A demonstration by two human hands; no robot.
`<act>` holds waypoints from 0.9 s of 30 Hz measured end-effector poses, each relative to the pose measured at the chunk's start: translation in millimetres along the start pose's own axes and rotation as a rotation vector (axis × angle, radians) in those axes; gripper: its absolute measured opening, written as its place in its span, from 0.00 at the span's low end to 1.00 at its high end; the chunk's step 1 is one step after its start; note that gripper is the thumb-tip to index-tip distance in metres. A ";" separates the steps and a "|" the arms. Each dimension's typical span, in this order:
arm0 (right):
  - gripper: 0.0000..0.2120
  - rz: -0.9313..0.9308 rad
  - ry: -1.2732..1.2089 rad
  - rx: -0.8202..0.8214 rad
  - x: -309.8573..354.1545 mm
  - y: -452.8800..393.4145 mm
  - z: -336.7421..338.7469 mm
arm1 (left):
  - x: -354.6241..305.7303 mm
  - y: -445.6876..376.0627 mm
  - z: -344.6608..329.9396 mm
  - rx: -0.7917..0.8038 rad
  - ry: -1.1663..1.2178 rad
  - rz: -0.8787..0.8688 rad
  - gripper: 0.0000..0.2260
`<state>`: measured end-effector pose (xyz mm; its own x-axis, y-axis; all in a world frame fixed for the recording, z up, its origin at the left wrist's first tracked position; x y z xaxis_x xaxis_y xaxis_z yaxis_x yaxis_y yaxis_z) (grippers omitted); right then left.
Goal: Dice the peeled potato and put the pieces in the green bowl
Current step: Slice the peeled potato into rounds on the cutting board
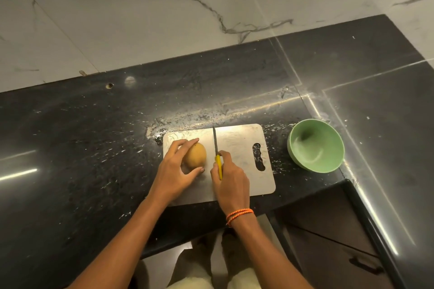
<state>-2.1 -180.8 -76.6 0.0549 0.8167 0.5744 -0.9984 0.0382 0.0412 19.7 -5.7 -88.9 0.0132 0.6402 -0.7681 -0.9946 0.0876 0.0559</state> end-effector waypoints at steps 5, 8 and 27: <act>0.16 0.053 -0.028 -0.035 6.2 1.3 -5.8 | 2.7 -3.9 4.0 -0.016 0.035 -0.050 0.36; 0.16 0.072 -0.025 -0.063 8.0 -2.4 -10.4 | 6.7 -9.3 7.7 -0.056 0.060 -0.073 0.36; 0.15 0.116 -0.021 -0.350 -47.6 -39.9 3.1 | 39.6 -17.6 18.4 -0.146 0.103 -0.217 0.28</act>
<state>35.1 -223.1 -103.1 -0.0628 0.8152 0.5757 -0.9412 0.1435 -0.3058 39.6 32.1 -108.6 0.2243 0.5368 -0.8133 -0.9741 0.0986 -0.2036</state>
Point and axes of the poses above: each hand's wrist, its own y-axis away from the middle knuckle, its own z-axis out of the back of the hand, x = y × z, the point moved 4 cm from there along -y, towards the middle knuckle, and after that the axes turned 2 degrees about y, right-handed, at the moved point
